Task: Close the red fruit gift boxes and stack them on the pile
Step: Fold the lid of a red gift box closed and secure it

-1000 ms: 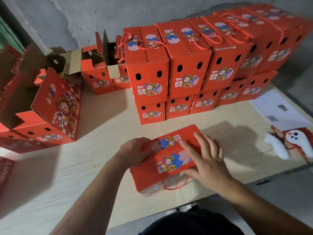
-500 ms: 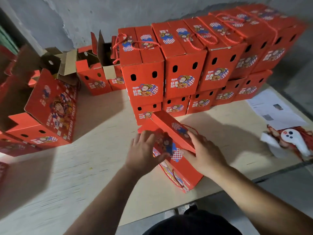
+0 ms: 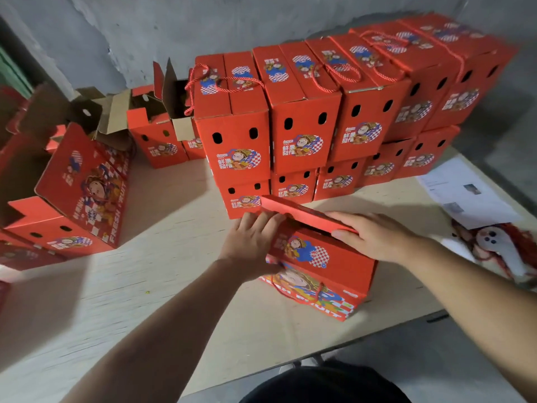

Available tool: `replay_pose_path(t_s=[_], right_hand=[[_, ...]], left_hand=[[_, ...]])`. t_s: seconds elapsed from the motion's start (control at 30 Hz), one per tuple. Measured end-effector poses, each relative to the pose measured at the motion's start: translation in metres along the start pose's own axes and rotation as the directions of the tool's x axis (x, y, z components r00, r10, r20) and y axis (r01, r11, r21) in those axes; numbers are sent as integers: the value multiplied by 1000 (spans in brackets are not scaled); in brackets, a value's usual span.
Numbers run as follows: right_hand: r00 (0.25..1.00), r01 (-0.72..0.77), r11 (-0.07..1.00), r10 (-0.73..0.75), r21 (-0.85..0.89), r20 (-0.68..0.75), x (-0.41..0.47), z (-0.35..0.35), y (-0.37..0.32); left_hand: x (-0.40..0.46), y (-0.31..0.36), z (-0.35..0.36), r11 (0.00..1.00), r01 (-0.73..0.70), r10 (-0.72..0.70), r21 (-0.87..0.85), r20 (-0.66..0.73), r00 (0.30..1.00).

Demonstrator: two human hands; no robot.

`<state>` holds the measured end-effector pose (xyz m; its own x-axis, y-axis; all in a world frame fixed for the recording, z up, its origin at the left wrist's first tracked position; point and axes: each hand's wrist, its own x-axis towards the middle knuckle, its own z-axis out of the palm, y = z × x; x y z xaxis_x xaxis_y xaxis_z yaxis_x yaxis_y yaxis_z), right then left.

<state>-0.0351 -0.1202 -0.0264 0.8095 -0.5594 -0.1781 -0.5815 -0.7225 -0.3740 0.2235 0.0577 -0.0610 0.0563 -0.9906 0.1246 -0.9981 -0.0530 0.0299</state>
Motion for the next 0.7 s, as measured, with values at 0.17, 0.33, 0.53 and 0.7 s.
replay_pose_path(t_s=[0.17,0.33,0.53,0.7], right_hand=[[997,75,996,-74,-50,29,12,-19,18],[982,165,978,-151,-130,115,19,-7,21],[988,148,946,-131,-288,76,13,17,26],[996,74,952,-57,-297,67,14,32,23]], left_hand=[[7,12,0,1000,31,-30,-6,94,995],[-14,44,12,985,128,-143,-112,-129,981],[-50,73,25,781,239,-471,-577,-292,832],[-42,59,8,570,443,-792,-692,-318,521]])
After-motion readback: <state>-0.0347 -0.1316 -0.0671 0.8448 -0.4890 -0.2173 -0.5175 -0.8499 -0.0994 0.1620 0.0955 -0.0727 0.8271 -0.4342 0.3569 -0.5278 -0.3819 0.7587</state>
